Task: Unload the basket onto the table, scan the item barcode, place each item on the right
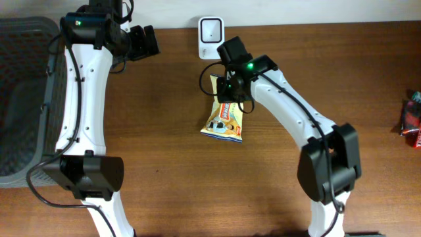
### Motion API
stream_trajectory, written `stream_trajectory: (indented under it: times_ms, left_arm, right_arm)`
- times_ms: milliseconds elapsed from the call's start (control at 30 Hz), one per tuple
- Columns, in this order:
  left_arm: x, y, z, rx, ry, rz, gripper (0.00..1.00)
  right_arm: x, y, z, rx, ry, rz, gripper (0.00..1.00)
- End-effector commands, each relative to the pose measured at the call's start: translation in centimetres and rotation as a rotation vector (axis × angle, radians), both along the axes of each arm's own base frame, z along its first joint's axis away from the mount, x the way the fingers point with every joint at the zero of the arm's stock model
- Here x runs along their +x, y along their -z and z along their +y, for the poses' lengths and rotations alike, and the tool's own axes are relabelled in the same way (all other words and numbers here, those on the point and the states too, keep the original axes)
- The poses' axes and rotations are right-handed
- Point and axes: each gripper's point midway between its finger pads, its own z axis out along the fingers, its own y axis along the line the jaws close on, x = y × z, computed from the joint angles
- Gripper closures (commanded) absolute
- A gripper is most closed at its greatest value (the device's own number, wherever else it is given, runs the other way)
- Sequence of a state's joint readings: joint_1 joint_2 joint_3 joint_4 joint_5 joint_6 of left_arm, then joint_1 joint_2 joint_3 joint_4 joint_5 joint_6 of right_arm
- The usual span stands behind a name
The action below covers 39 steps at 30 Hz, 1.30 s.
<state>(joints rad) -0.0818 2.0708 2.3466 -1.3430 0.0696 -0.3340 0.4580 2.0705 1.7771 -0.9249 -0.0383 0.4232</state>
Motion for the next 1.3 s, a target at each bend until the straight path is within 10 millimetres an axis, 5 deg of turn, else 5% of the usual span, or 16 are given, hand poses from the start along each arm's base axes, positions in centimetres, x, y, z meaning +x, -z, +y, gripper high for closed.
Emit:
stream_trajectory:
  times_ms: [0,233,367,533,700,833,1033,1267]
  left_arm:
    - [-0.1,-0.4,0.5,0.006,-0.017,-0.009,0.01]
    - [-0.1,-0.4,0.5,0.006,-0.017,-0.008,0.01]
    - [-0.1,-0.4,0.5,0.006,-0.017,-0.008,0.01]
    - [-0.1,-0.4,0.5,0.006,-0.017,-0.008,0.01]
    - [-0.1,-0.4,0.5,0.006,-0.017,-0.008,0.01]
    - [-0.1,-0.4,0.5,0.006,-0.017,-0.009,0.01]
    - [-0.1,-0.4,0.5,0.006,-0.017,-0.008,0.01]
    - [-0.1,-0.4,0.5,0.006,-0.017,-0.008,0.01]
  right_arm:
    - [0.1,4.4,0.1,-0.023,0.046,0.073,0.96]
    - [0.1,11.5,-0.4,-0.088,0.049,0.160,0.96]
    - [-0.5,11.9,-0.7,-0.103,0.050,0.188,0.96]
    - [-1.0,7.4,-0.9,-0.085,0.050,0.156,0.96]
    - [-0.7,0.4,-0.7,-0.023,0.048,0.046,0.96]
    - [0.0,-1.3,0.6,0.046,0.030,-0.009,0.96]
    - [0.6,1.9,3.0,0.059,-0.013,-0.004,0.96]
    - [0.0,12.3,2.0,-0.079,0.004,0.128,0.96]
